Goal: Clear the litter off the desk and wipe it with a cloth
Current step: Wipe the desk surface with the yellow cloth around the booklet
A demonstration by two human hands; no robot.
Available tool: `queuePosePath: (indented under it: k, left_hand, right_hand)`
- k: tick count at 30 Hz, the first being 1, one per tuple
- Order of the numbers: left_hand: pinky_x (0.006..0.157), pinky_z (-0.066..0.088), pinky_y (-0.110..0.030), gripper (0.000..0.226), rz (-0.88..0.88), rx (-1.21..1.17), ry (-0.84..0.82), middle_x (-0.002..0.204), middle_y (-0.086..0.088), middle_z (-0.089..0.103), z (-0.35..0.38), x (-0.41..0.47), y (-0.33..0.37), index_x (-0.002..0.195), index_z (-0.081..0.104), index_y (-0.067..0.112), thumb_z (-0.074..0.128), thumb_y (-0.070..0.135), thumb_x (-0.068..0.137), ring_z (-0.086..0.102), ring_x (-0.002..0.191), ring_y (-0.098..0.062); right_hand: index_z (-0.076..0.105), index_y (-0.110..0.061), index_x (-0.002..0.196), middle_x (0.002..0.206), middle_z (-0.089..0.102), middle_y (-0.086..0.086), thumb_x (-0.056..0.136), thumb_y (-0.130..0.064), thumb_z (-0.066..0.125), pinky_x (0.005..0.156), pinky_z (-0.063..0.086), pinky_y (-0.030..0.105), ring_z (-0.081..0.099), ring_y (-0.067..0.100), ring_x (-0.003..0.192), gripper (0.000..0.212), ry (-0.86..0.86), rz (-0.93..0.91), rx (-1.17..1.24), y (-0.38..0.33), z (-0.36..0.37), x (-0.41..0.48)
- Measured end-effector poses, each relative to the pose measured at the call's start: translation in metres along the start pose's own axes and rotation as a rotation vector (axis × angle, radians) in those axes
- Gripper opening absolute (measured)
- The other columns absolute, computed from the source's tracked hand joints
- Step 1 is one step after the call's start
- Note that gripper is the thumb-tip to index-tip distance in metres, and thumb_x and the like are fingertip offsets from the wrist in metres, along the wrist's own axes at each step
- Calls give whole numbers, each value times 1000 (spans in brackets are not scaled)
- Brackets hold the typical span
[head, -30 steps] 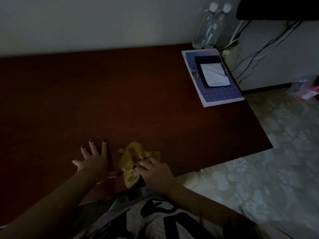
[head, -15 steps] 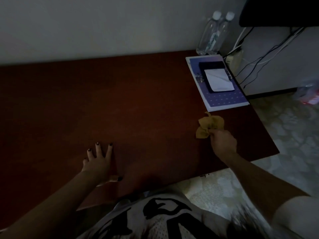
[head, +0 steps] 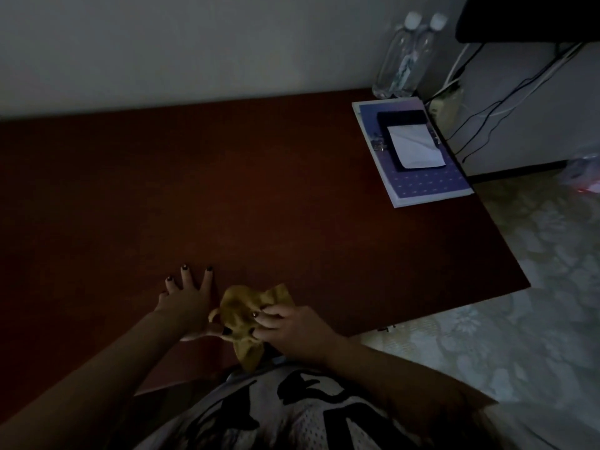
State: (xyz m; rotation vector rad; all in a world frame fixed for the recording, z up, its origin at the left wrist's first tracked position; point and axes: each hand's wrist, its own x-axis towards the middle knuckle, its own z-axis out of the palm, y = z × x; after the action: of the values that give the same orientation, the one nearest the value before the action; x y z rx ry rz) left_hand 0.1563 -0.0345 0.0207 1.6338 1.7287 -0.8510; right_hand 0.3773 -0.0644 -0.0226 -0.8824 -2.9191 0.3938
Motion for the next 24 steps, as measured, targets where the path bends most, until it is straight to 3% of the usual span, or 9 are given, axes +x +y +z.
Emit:
queuePosePath:
  k: [3, 6, 9, 13, 15, 19, 21, 24]
  left_hand:
    - [113, 19, -55, 125, 7, -37, -44, 149, -25, -30, -3, 0, -2, 143, -29, 18, 64, 65, 73, -11, 139, -51]
    - [113, 18, -54, 124, 19, -49, -37, 149, -24, -31, -1, -2, -4, 143, -29, 19, 65, 62, 74, -12, 139, -50]
    - [114, 18, -52, 123, 29, -42, 2, 149, -24, -30, 3, -3, -8, 144, -28, 19, 65, 60, 75, -10, 140, -50]
    - [114, 19, -52, 121, 28, -39, 23, 150, -23, -30, 7, -2, -11, 145, -26, 21, 65, 61, 75, -11, 140, -48]
    - [114, 19, -52, 120, 26, -40, 22, 150, -22, -30, 8, -2, -11, 145, -26, 22, 64, 62, 75, -11, 140, -47]
    - [114, 17, -52, 118, 20, -40, 37, 151, -23, -28, 7, 0, -10, 145, -25, 22, 59, 66, 76, -11, 140, -48]
    - [114, 16, -52, 117, 9, -26, 39, 151, -24, -27, 7, 1, -10, 145, -25, 22, 57, 68, 76, -9, 140, -49]
    - [113, 15, -55, 115, -19, 15, 54, 152, -25, -21, 6, 2, -6, 146, -23, 21, 48, 76, 75, -3, 141, -49]
  right_hand:
    - [73, -37, 92, 108, 70, -14, 71, -27, 81, 50, 51, 16, 65, 4, 99, 25, 26, -60, -18, 30, -9, -1]
    - [74, -33, 94, 109, 70, -8, 73, -20, 76, 58, 54, 21, 68, 10, 94, 25, 93, 159, 11, 72, -31, 5]
    - [64, -33, 116, 128, 60, -4, 95, -24, 50, 79, 52, 35, 60, 23, 108, 28, -9, 476, 33, 127, -52, 8]
    - [64, -24, 109, 102, 65, 8, 96, -16, 43, 67, 44, 31, 58, 27, 94, 26, 114, 905, 8, 165, -64, 15]
    - [63, -15, 103, 97, 66, 10, 96, -10, 41, 61, 40, 30, 60, 27, 89, 24, 150, 1005, -20, 156, -57, 26]
    - [63, -14, 108, 109, 63, 7, 97, -8, 37, 64, 47, 33, 62, 25, 94, 29, 131, 859, -92, 108, -38, 41]
    - [67, -17, 107, 113, 63, 6, 94, -10, 45, 65, 51, 34, 61, 26, 101, 26, 176, 722, -49, 82, -32, 42]
    - [73, -24, 89, 105, 70, -1, 82, -16, 64, 56, 52, 28, 66, 18, 100, 14, 224, 519, 38, 46, -23, 38]
